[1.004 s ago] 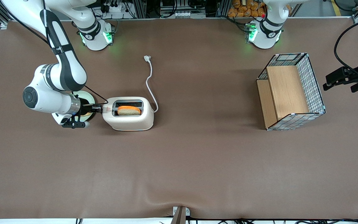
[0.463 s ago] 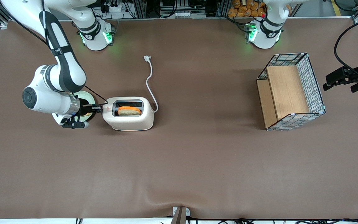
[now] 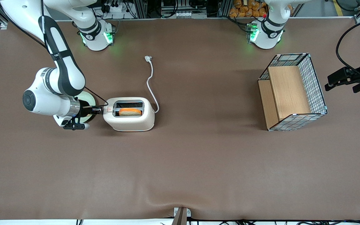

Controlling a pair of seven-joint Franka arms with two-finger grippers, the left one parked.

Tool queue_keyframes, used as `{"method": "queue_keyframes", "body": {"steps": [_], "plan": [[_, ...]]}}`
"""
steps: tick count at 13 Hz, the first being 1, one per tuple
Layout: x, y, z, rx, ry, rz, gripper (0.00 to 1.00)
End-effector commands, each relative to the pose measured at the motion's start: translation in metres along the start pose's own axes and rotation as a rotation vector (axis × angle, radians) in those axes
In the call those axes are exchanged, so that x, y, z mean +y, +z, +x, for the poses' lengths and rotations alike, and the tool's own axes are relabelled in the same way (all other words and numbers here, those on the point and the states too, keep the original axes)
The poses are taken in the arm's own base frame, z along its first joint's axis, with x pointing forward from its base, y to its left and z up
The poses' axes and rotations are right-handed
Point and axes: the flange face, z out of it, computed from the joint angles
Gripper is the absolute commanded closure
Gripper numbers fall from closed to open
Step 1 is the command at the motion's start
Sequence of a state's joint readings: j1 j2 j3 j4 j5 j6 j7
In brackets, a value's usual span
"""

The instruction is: Press toaster button with right arm

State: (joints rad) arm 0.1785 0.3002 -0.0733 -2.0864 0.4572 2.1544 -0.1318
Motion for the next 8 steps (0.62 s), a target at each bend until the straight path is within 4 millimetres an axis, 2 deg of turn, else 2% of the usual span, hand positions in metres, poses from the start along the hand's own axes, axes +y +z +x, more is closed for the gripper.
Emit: {"method": "queue_keyframes", "body": {"steps": [1,8], "plan": [[0.0112,0.0167,0.0008,-0.010,-0.009,0.014,1.00],[0.0169,0.0212,0.0025,-0.010,-0.028,0.030,1.00]]}}
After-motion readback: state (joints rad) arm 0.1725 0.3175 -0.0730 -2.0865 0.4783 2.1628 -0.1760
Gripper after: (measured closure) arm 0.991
